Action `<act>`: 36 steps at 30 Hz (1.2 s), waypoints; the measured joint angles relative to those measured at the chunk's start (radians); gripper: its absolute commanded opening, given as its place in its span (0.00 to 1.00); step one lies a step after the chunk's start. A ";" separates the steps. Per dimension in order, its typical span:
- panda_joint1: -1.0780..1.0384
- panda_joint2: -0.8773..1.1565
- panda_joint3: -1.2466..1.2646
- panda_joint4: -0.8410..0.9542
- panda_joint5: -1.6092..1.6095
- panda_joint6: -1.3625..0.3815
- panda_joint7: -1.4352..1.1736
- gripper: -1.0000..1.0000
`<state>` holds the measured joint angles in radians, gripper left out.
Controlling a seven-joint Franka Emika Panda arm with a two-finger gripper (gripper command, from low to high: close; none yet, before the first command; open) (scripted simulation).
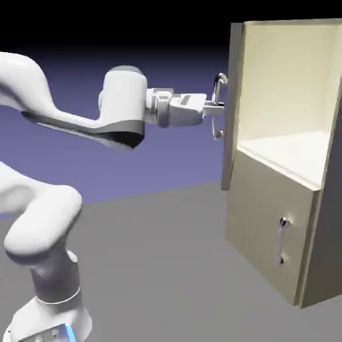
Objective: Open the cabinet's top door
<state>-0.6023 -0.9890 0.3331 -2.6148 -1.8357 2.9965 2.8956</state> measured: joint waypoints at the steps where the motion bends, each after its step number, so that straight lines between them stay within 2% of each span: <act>1: -0.036 -0.021 0.021 -0.005 0.030 0.025 -0.010 0.00; 5: -0.144 -0.106 0.088 -0.037 0.196 0.097 -0.104 0.00; 8: -0.094 -0.129 0.085 -0.075 0.324 0.038 -0.229 0.00; 14: 0.075 -0.189 0.112 -0.136 0.567 -0.200 -0.441 0.00; 22: 0.216 -0.252 0.259 -0.121 0.831 -0.548 -0.559 0.00; 29: 0.238 -0.254 0.439 -0.018 1.020 -0.852 -0.598 0.00; 36: 0.148 -0.226 0.632 0.175 1.171 -1.156 -0.621 0.00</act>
<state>-0.4544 -1.2150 0.9652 -2.4396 -0.6652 1.8401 2.2749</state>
